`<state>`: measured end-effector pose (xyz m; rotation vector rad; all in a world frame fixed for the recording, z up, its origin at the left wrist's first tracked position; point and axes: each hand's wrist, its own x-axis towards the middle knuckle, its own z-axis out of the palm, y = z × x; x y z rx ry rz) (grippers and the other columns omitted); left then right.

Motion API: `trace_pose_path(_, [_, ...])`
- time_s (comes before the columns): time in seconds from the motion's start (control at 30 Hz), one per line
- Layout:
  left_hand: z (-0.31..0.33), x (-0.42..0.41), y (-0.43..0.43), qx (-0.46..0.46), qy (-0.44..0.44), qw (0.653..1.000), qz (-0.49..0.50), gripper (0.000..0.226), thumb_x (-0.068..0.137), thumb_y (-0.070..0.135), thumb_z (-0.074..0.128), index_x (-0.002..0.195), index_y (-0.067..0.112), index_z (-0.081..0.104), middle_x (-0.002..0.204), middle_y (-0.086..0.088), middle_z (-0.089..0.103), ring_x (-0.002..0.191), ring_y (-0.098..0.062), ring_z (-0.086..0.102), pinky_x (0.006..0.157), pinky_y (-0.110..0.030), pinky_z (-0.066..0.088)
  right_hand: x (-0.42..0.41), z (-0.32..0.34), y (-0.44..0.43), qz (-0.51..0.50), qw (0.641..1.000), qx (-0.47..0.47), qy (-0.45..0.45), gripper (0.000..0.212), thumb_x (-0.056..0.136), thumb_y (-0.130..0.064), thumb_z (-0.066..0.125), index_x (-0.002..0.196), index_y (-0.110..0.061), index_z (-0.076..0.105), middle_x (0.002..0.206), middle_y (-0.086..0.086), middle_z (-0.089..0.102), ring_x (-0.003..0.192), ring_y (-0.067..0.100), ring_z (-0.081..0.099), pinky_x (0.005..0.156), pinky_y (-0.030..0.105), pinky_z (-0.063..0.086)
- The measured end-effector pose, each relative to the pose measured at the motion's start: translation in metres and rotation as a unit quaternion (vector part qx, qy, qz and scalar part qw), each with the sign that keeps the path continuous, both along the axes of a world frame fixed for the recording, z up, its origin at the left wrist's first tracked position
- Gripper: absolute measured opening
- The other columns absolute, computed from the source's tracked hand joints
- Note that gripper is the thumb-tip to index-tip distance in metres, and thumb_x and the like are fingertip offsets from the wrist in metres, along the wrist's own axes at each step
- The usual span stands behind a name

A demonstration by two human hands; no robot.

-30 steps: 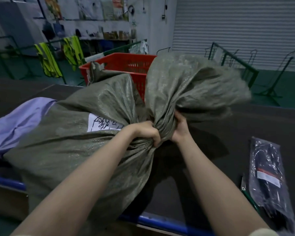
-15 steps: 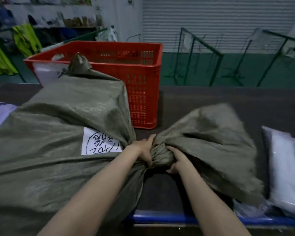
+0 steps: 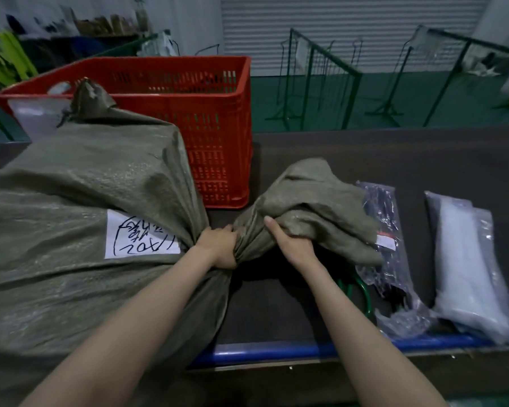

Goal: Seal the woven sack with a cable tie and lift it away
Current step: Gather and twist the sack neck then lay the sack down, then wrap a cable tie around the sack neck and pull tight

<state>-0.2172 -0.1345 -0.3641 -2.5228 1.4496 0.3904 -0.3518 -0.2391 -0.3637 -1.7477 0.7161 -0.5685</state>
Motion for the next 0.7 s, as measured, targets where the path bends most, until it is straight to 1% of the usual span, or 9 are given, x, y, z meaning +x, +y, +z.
trace_pose_path(0.07, [-0.003, -0.004, 0.004, -0.021, -0.041, 0.999, -0.009, 0.074, 0.079, 0.041, 0.057, 0.143, 0.021, 0.025, 0.138, -0.011, 0.043, 0.125, -0.029, 0.046, 0.104, -0.044, 0.033, 0.008, -0.003, -0.009, -0.003, 0.999, -0.039, 0.024, 0.052, 0.088, -0.039, 0.058, 0.132, -0.013, 0.052, 0.14, 0.001, 0.051, 0.135, 0.012, 0.037, 0.116, 0.022, 0.02])
trace_pose_path(0.13, [-0.004, -0.007, 0.007, -0.011, -0.064, 0.998, -0.012, 0.078, 0.08, 0.038, 0.056, 0.145, 0.02, 0.018, 0.14, -0.012, 0.04, 0.126, -0.031, 0.045, 0.105, -0.045, 0.031, 0.009, -0.014, -0.021, -0.028, 0.988, 0.114, 0.103, 0.061, 0.084, -0.046, 0.06, 0.134, -0.013, 0.05, 0.138, 0.002, 0.053, 0.131, 0.02, 0.044, 0.11, 0.028, 0.033])
trace_pose_path(0.2, [-0.005, -0.01, 0.006, 0.013, -0.069, 0.998, 0.001, 0.081, 0.081, 0.036, 0.056, 0.147, 0.022, 0.011, 0.144, -0.013, 0.036, 0.129, -0.032, 0.042, 0.108, -0.047, 0.027, 0.003, -0.022, -0.027, -0.032, 0.935, 0.305, 0.18, 0.048, 0.083, -0.045, 0.061, 0.123, -0.019, 0.053, 0.108, 0.002, 0.061, 0.096, 0.021, 0.057, 0.072, 0.026, 0.051])
trace_pose_path(0.27, [-0.008, -0.014, 0.004, 0.036, -0.078, 0.996, 0.016, 0.083, 0.08, 0.035, 0.057, 0.147, 0.024, 0.01, 0.145, -0.014, 0.035, 0.131, -0.032, 0.039, 0.11, -0.046, 0.024, -0.003, -0.025, -0.036, -0.045, 0.903, 0.388, 0.177, 0.027, 0.084, -0.041, 0.061, 0.098, -0.019, 0.053, 0.079, -0.001, 0.053, 0.062, 0.013, 0.046, 0.039, 0.016, 0.038])
trace_pose_path(0.37, [-0.004, -0.02, 0.0, 0.058, -0.089, 0.993, 0.051, 0.093, 0.077, 0.034, 0.062, 0.148, 0.025, 0.004, 0.147, -0.016, 0.032, 0.134, -0.033, 0.034, 0.113, -0.046, 0.02, -0.015, -0.027, -0.05, -0.067, 0.894, 0.427, 0.117, 0.022, 0.084, -0.036, 0.062, 0.086, -0.015, 0.054, 0.063, 0.004, 0.054, 0.043, 0.012, 0.047, 0.029, 0.013, 0.032])
trace_pose_path(0.43, [0.006, -0.026, -0.002, 0.082, -0.057, 0.991, 0.089, 0.11, 0.071, 0.038, 0.069, 0.148, 0.024, -0.008, 0.152, -0.019, 0.02, 0.14, -0.036, 0.022, 0.116, -0.049, 0.013, -0.031, -0.025, -0.054, -0.07, 0.9, 0.415, 0.117, 0.021, 0.086, -0.033, 0.059, 0.09, -0.013, 0.053, 0.062, 0.008, 0.056, 0.03, 0.01, 0.051, 0.03, 0.014, 0.036])
trace_pose_path(0.53, [0.026, -0.054, -0.011, 0.013, 0.056, 0.992, 0.115, 0.117, 0.068, 0.051, 0.068, 0.147, 0.026, -0.013, 0.158, -0.018, -0.002, 0.145, -0.036, -0.002, 0.117, -0.05, 0.001, -0.061, -0.024, -0.061, -0.091, 0.927, 0.322, 0.173, 0.024, 0.087, -0.032, 0.058, 0.075, -0.011, 0.052, 0.067, 0.008, 0.057, 0.042, 0.014, 0.051, 0.042, 0.02, 0.035])
trace_pose_path(0.63, [0.028, -0.102, -0.031, -0.134, 0.073, 0.988, 0.027, 0.093, 0.073, 0.048, 0.063, 0.147, 0.026, 0.012, 0.155, -0.014, 0.014, 0.144, -0.033, 0.015, 0.117, -0.045, 0.014, -0.089, -0.025, -0.07, -0.145, 0.95, 0.192, 0.199, 0.029, 0.084, -0.03, 0.057, 0.06, -0.013, 0.057, 0.064, 0.007, 0.059, 0.049, 0.017, 0.048, 0.046, 0.023, 0.033])
trace_pose_path(0.7, [0.014, -0.135, -0.049, -0.163, 0.132, 0.977, -0.045, 0.071, 0.076, 0.038, 0.062, 0.14, 0.025, 0.033, 0.147, -0.011, 0.032, 0.135, -0.031, 0.033, 0.112, -0.039, 0.03, -0.11, -0.027, -0.072, -0.196, 0.947, 0.087, 0.238, 0.03, 0.081, -0.029, 0.058, 0.058, -0.011, 0.059, 0.071, 0.013, 0.063, 0.064, 0.026, 0.056, 0.054, 0.028, 0.037])
